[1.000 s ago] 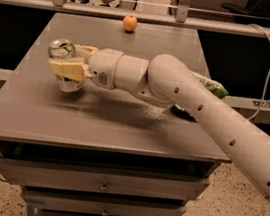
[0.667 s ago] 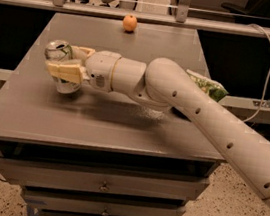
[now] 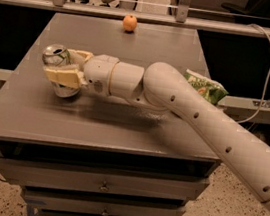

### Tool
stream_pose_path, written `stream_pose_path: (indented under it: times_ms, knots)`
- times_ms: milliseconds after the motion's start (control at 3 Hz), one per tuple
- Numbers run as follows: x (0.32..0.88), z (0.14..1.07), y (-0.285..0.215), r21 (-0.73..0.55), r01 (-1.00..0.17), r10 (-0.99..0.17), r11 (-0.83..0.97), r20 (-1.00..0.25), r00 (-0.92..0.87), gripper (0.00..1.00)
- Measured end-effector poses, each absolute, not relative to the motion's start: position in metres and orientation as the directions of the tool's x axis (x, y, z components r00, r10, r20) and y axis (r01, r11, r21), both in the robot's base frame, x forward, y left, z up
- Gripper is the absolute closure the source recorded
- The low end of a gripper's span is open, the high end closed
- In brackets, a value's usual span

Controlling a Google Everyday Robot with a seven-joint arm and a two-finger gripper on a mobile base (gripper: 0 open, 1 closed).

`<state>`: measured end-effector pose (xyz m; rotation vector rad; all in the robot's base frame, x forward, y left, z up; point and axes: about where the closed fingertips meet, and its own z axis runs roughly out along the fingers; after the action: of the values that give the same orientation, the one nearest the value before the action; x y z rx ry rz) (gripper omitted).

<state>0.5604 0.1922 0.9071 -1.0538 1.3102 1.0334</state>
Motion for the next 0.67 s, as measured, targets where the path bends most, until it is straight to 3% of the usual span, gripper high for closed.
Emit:
stream_pose_path:
  times_ms: [667]
  knots:
    - [0.5536,0.8950,0.1868,-0.026,-0.975,-0.033,0.221,-0.999,0.019,0.13]
